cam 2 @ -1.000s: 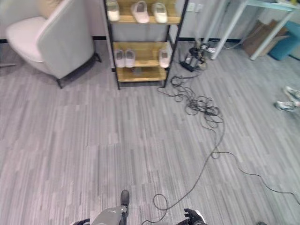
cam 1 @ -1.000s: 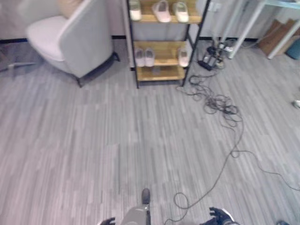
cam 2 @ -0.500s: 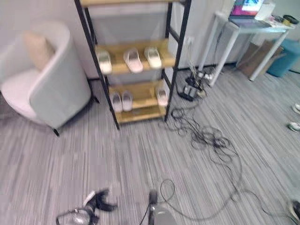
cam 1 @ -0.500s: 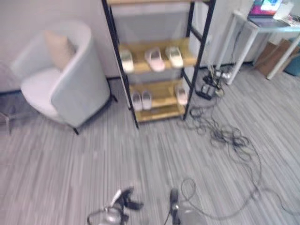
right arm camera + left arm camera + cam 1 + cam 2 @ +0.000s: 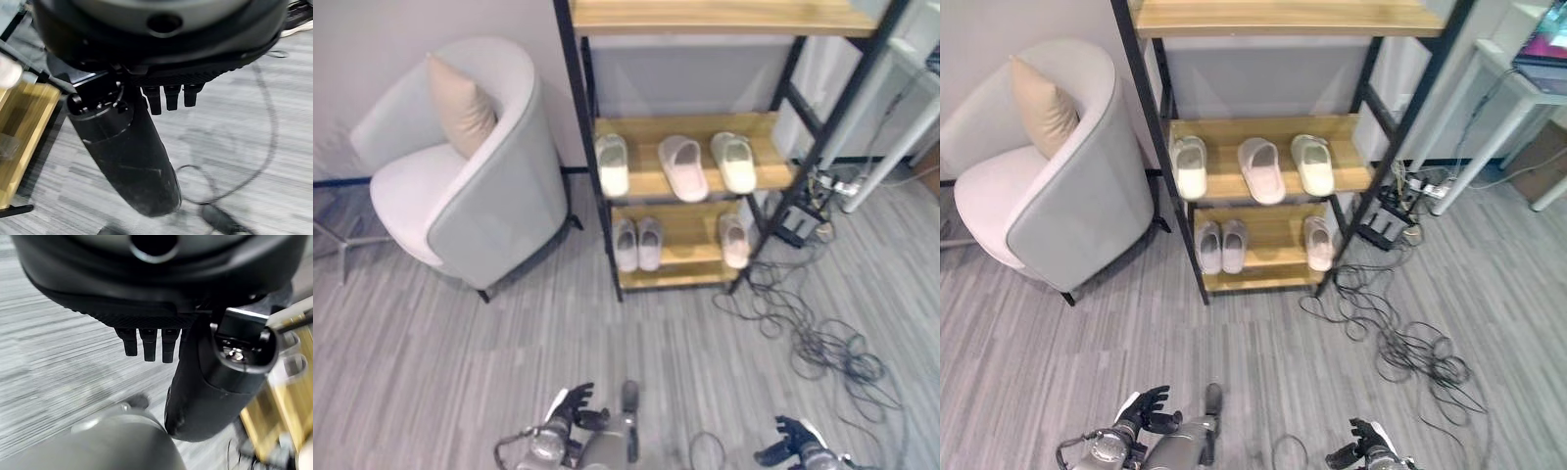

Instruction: Arrange the slippers neatly on the shoe rack.

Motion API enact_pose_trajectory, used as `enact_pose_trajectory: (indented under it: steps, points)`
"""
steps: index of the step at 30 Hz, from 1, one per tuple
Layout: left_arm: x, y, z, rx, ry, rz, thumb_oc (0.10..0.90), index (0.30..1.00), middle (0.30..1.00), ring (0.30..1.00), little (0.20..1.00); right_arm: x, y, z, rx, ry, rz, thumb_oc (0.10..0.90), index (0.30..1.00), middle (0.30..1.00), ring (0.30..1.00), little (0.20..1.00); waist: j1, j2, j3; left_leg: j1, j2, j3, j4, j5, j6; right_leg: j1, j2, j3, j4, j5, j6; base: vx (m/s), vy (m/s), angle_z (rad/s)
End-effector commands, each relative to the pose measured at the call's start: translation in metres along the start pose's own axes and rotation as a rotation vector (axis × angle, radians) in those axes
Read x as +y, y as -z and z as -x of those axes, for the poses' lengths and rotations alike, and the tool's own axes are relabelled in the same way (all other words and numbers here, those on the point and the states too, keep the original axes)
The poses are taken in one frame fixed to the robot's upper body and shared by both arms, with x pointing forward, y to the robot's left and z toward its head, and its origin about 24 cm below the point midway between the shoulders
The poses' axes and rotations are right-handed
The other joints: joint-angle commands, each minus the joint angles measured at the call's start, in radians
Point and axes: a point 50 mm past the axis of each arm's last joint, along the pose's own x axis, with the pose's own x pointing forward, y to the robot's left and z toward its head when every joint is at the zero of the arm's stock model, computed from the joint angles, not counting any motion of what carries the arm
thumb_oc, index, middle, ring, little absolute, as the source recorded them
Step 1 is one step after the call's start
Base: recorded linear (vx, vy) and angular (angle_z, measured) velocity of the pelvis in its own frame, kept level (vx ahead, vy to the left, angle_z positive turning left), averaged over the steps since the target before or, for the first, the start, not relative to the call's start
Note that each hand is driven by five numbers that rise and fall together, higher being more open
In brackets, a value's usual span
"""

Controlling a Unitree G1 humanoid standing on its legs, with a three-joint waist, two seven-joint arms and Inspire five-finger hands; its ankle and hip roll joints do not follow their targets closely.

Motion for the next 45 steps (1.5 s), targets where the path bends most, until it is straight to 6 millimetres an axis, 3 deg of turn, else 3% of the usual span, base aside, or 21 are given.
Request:
enact_pose_trajectory:
  steps: [1,2,5,6,9,11,12,13,14,17,22,24,25,28,29,32,33,36,42,44,45]
  points:
    - [0.004,0.014,0.004,0.041,-0.01,-0.045,0.8,0.9,0.9,0.9,0.9,-0.003,-0.009,0.001,-0.078,0.019,0.054,0.8,0.9,0.9,0.9,0.9,0.005,-0.039,-0.036,0.036,-0.046,-0.057,0.046,-0.126,-0.025,-0.128,0.093,-0.044,0.208,0.077,0.02,0.16,0.061,-0.2]
    - [0.01,0.017,0.004,0.06,-0.045,-0.03,0.8,0.9,0.9,0.9,0.9,0.0,-0.015,0.0,-0.092,0.011,0.054,0.8,0.9,0.9,0.9,0.9,-0.02,-0.028,-0.019,0.081,-0.04,-0.047,0.056,-0.155,-0.003,-0.248,0.039,-0.071,0.474,0.21,0.111,0.21,0.058,0.02]
    - [0.016,0.015,0.003,0.064,-0.068,-0.026,0.8,0.9,0.9,0.9,0.9,0.004,-0.015,0.0,-0.088,0.001,0.061,0.8,0.9,0.9,0.9,0.9,-0.042,-0.01,-0.01,0.137,-0.034,-0.07,0.046,-0.178,0.013,-0.309,-0.001,-0.091,0.586,0.244,0.118,0.2,-0.004,0.28]
    - [0.017,0.014,0.002,0.063,-0.069,-0.043,0.8,0.9,0.9,0.9,0.9,0.008,-0.008,0.002,-0.064,0.0,0.07,0.8,0.9,0.9,0.9,0.9,-0.051,-0.005,-0.016,0.178,-0.029,-0.085,0.037,-0.201,0.009,-0.318,-0.067,-0.14,0.507,0.201,0.086,0.25,-0.126,0.42]
    - [0.017,0.014,0.002,0.053,-0.071,-0.057,0.8,0.9,0.9,0.9,0.9,0.01,-0.001,0.003,-0.038,-0.005,0.067,0.8,0.9,0.9,0.9,0.9,-0.061,0.004,-0.015,0.197,-0.019,-0.106,0.043,-0.219,-0.001,-0.309,-0.105,-0.147,0.413,0.163,0.055,0.18,-0.162,0.33]
    - [0.014,0.009,0.002,0.015,-0.064,-0.097,0.8,0.9,0.9,0.9,0.9,0.009,0.01,0.004,0.003,0.01,0.074,0.8,0.9,0.9,0.9,0.9,-0.081,0.012,-0.022,0.217,-0.006,-0.151,0.048,-0.249,-0.021,-0.342,-0.163,-0.02,0.27,0.231,0.061,0.2,-0.29,0.41]
    - [0.014,0.009,0.002,0.015,-0.064,-0.097,0.8,0.9,0.9,0.9,0.9,0.009,0.01,0.004,0.004,0.01,0.074,0.8,0.9,0.9,0.9,0.9,-0.08,0.013,-0.02,0.22,-0.006,-0.15,0.049,-0.251,-0.021,-0.339,-0.162,-0.019,0.269,0.231,0.061,0.15,-0.341,0.39]
    - [0.016,0.001,0.001,-0.026,-0.077,-0.105,0.8,0.9,0.9,0.9,0.9,0.005,0.017,0.006,0.03,0.023,0.069,0.8,0.9,0.9,0.9,0.9,-0.09,0.0,-0.019,0.229,-0.002,-0.175,0.066,-0.277,-0.04,-0.339,-0.191,0.074,0.172,0.297,0.083,0.13,-0.383,0.38]
    - [0.017,-0.003,0.0,-0.048,-0.087,-0.111,0.8,0.9,0.9,0.9,0.9,0.005,0.02,0.007,0.037,0.032,0.066,0.8,0.9,0.9,0.9,0.9,-0.089,-0.007,-0.018,0.23,0.003,-0.178,0.076,-0.286,-0.05,-0.316,-0.198,0.081,0.128,0.304,0.095,0.16,-0.511,0.47]
    - [0.021,-0.011,0.0,-0.093,-0.106,-0.115,0.8,0.9,0.9,0.9,0.9,0.006,0.028,0.009,0.052,0.041,0.058,0.8,0.9,0.9,0.9,0.9,-0.081,-0.025,-0.029,0.233,0.021,-0.194,0.078,-0.289,-0.07,-0.277,-0.194,0.069,0.083,0.281,0.108,0.08,-0.325,0.43]
    - [0.015,-0.044,0.008,-0.295,-0.064,-0.04,0.8,0.9,0.9,0.9,0.9,0.0,0.045,0.014,0.097,0.098,0.015,0.8,0.9,0.9,0.9,0.9,-0.067,-0.024,-0.048,0.233,0.115,-0.255,0.026,-0.226,-0.127,-0.24,-0.106,0.033,0.068,0.183,0.087,0.04,-0.383,0.42]
    - [0.012,-0.079,0.019,-0.465,-0.004,-0.044,0.8,0.9,0.9,0.9,0.9,-0.009,0.058,0.018,0.142,0.164,-0.018,0.8,0.9,0.9,0.9,0.9,-0.073,-0.025,-0.035,0.181,0.188,-0.217,0.021,-0.132,-0.156,-0.216,-0.073,-0.04,0.044,0.16,0.061,-0.1,-0.445,0.25]
    - [0.011,-0.089,0.023,-0.518,0.019,-0.042,0.8,0.9,0.9,0.9,0.9,-0.012,0.062,0.02,0.158,0.178,-0.027,0.8,0.9,0.9,0.9,0.9,-0.077,-0.03,-0.028,0.167,0.194,-0.187,0.027,-0.129,-0.149,-0.212,-0.071,-0.059,0.037,0.16,0.056,-0.17,-0.382,0.47]
    - [0.014,-0.108,0.035,-0.622,0.061,-0.07,0.8,0.9,0.9,0.9,0.9,-0.016,0.068,0.021,0.185,0.197,-0.052,0.8,0.9,0.9,0.9,0.9,-0.078,-0.039,-0.016,0.152,0.165,-0.157,0.064,-0.17,-0.135,-0.21,-0.066,-0.08,0.023,0.166,0.046,-0.12,-0.168,0.61]
    - [0.015,-0.119,0.048,-0.7,0.12,-0.075,0.8,0.9,0.9,0.9,0.9,-0.022,0.07,0.022,0.197,0.216,-0.068,0.8,0.9,0.9,0.9,0.9,-0.075,-0.038,-0.015,0.153,0.113,-0.152,0.086,-0.208,-0.119,-0.215,-0.063,-0.093,0.01,0.175,0.042,-0.13,-0.106,0.22]
    - [0.018,-0.126,0.06,-0.76,0.157,-0.063,0.8,0.9,0.9,0.9,0.9,-0.025,0.072,0.022,0.211,0.226,-0.078,0.8,0.9,0.9,0.9,0.9,-0.072,-0.031,-0.022,0.178,0.079,-0.12,0.088,-0.252,-0.101,-0.228,-0.055,-0.097,-0.001,0.179,0.035,-0.12,-0.032,0.03]
    - [0.019,-0.13,0.068,-0.8,0.172,-0.055,0.8,0.9,0.9,0.9,0.9,-0.028,0.067,0.02,0.194,0.226,-0.073,0.8,0.9,0.9,0.9,0.9,-0.065,-0.021,-0.022,0.201,0.037,-0.135,0.093,-0.285,-0.087,-0.25,-0.041,-0.082,0.005,0.181,0.031,-0.06,0.025,0.01]
    - [0.016,-0.147,0.079,-0.886,0.191,-0.091,0.8,0.9,0.9,0.9,0.9,-0.028,0.061,0.019,0.175,0.237,-0.094,0.8,0.9,0.9,0.9,0.9,-0.069,-0.012,-0.022,0.206,0.003,-0.177,0.087,-0.296,-0.076,-0.259,-0.024,-0.07,0.012,0.183,0.031,-0.07,0.036,-0.26]
    - [0.013,-0.173,0.1,-1.046,0.213,-0.209,0.8,0.9,0.9,0.9,0.9,-0.022,0.049,0.015,0.131,0.227,-0.092,0.8,0.9,0.9,0.9,0.9,-0.085,0.001,-0.011,0.231,0.014,-0.131,0.033,-0.29,-0.061,-0.321,-0.038,-0.118,0.089,0.206,0.05,-0.13,0.069,-0.12]
    - [0.012,-0.182,0.104,-1.094,0.204,-0.254,0.8,0.9,0.9,0.9,0.9,-0.023,0.035,0.01,0.092,0.226,-0.066,0.8,0.9,0.9,0.9,0.9,-0.073,0.012,0.006,0.23,0.031,-0.101,0.028,-0.285,-0.06,-0.353,-0.101,-0.221,0.178,0.219,0.084,-0.15,-0.016,-0.66]
    - [0.008,-0.192,0.111,-1.154,0.217,-0.285,0.8,0.9,0.9,0.9,0.9,-0.02,0.03,0.009,0.078,0.226,-0.083,0.8,0.9,0.9,0.9,0.9,-0.086,0.021,0.009,0.227,0.037,-0.11,0.04,-0.284,-0.054,-0.353,-0.126,-0.183,0.253,0.219,0.096,-0.13,-0.053,-0.93]
